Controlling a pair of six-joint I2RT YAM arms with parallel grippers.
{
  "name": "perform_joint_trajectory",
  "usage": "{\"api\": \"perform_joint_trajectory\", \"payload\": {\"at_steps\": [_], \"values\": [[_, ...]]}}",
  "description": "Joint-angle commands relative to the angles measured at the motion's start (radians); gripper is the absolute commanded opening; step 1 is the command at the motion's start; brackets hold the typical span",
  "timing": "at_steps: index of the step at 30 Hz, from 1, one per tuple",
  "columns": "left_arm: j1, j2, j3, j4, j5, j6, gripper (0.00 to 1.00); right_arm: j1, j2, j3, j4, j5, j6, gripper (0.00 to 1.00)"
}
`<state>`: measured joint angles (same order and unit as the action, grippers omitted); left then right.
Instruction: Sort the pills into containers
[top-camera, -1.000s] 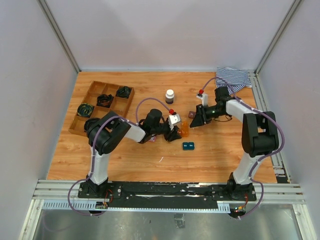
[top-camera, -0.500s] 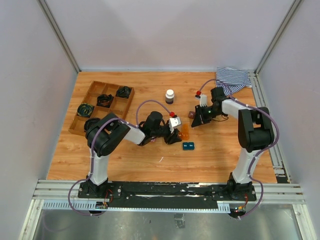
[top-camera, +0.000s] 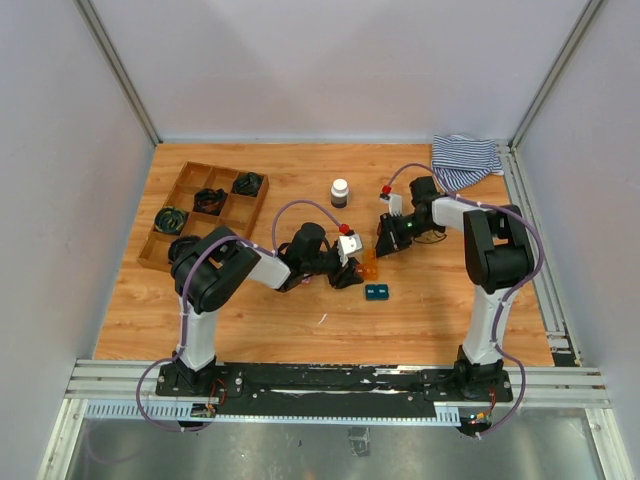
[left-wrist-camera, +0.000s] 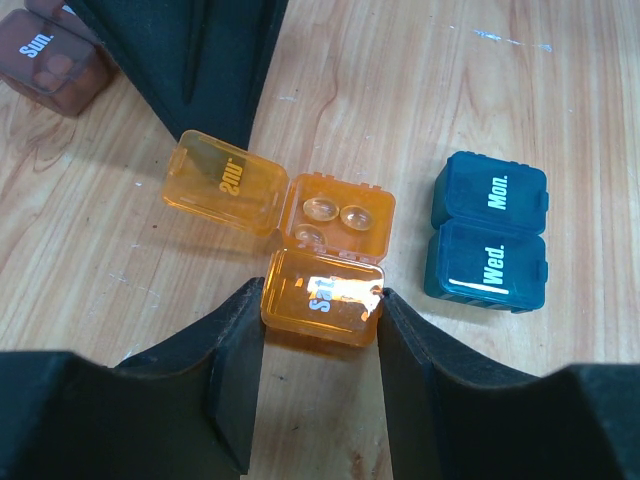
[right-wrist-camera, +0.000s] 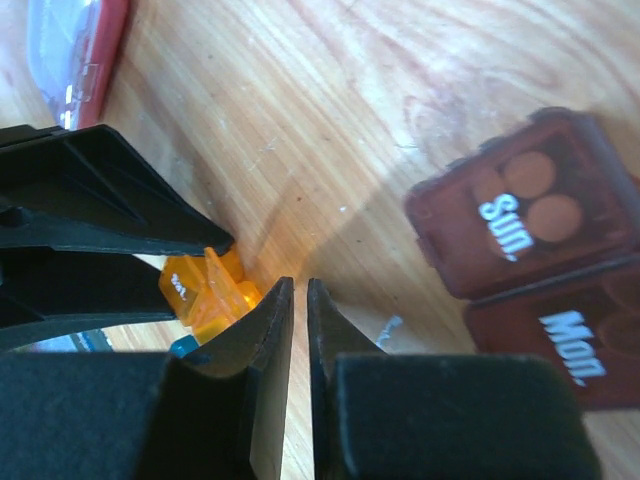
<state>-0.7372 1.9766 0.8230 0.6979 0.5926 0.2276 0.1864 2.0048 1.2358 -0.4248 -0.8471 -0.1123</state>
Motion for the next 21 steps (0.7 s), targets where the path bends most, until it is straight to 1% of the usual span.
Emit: {"api": "perform_joint_trajectory", "payload": {"at_steps": [1, 4, 6, 11, 16, 21], "values": [[-0.013, -0.001, -0.009, -0.055, -0.006, 0.011, 0.25, 0.02, -0.005, 0.014, -0.028, -0.111, -0.029, 0.11], [-0.013, 0.003, -0.005, -0.055, -0.008, 0.0, 0.25, 0.019, -0.017, 0.014, -0.05, -0.179, -0.06, 0.12], [-0.013, 0.004, -0.003, -0.055, -0.01, -0.006, 0.25, 0.018, -0.058, 0.01, -0.075, -0.217, -0.091, 0.12], [-0.013, 0.005, -0.004, -0.055, -0.02, -0.02, 0.24, 0.018, -0.097, 0.004, -0.137, -0.256, -0.162, 0.12], [-0.013, 0.005, -0.002, -0.055, -0.032, -0.037, 0.24, 0.018, -0.125, -0.013, -0.179, -0.231, -0.193, 0.12], [-0.013, 0.003, -0.004, -0.055, -0.031, -0.039, 0.25, 0.022, -0.109, -0.018, -0.232, -0.18, -0.225, 0.11]]}}
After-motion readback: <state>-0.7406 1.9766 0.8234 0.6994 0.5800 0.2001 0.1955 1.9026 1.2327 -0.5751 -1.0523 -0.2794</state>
